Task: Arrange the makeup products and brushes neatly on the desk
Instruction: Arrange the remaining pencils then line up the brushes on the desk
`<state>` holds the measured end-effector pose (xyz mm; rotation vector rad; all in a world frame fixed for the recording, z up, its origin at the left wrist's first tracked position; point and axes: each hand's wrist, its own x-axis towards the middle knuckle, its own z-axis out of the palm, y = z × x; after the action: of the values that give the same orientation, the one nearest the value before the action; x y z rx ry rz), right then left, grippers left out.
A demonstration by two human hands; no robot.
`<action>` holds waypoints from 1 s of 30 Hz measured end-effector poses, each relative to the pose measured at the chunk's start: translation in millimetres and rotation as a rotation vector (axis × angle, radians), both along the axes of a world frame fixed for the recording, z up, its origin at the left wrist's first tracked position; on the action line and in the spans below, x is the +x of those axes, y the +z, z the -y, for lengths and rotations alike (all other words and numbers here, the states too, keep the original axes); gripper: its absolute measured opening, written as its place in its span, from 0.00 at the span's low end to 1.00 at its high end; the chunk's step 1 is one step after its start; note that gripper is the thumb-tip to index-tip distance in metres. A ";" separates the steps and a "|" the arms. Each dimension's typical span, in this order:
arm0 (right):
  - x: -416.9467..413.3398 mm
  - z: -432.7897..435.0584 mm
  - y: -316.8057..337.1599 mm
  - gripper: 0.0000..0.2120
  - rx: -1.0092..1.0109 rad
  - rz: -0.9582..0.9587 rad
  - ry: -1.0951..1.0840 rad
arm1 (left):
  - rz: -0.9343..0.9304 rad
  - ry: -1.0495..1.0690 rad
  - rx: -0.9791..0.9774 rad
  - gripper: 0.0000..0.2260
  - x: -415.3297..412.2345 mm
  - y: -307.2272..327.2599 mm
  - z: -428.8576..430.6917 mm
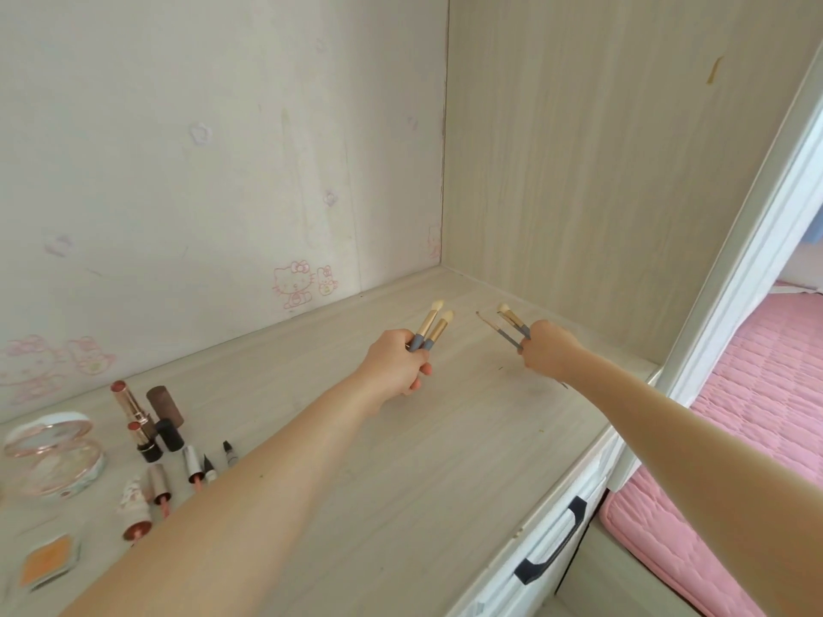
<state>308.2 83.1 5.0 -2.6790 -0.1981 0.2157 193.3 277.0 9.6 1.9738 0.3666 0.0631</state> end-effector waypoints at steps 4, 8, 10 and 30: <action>-25.6 -3.1 12.6 0.13 0.161 -0.085 -0.038 | 0.013 0.015 0.018 0.06 -23.7 7.8 -4.9; -59.8 -12.4 24.4 0.14 0.277 -0.114 -0.024 | 0.017 0.033 0.014 0.06 -51.5 15.6 -9.3; -78.7 -19.6 27.4 0.12 0.363 -0.132 -0.018 | 0.024 0.041 0.000 0.06 -67.1 19.9 -12.1; -234.9 -134.1 45.1 0.12 0.697 -0.293 0.387 | 0.145 0.252 -0.222 0.05 -239.4 46.9 -104.4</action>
<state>73.3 217.2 50.0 -1.8749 -0.5795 0.5406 -46.1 381.5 56.5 1.6855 0.5035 0.3117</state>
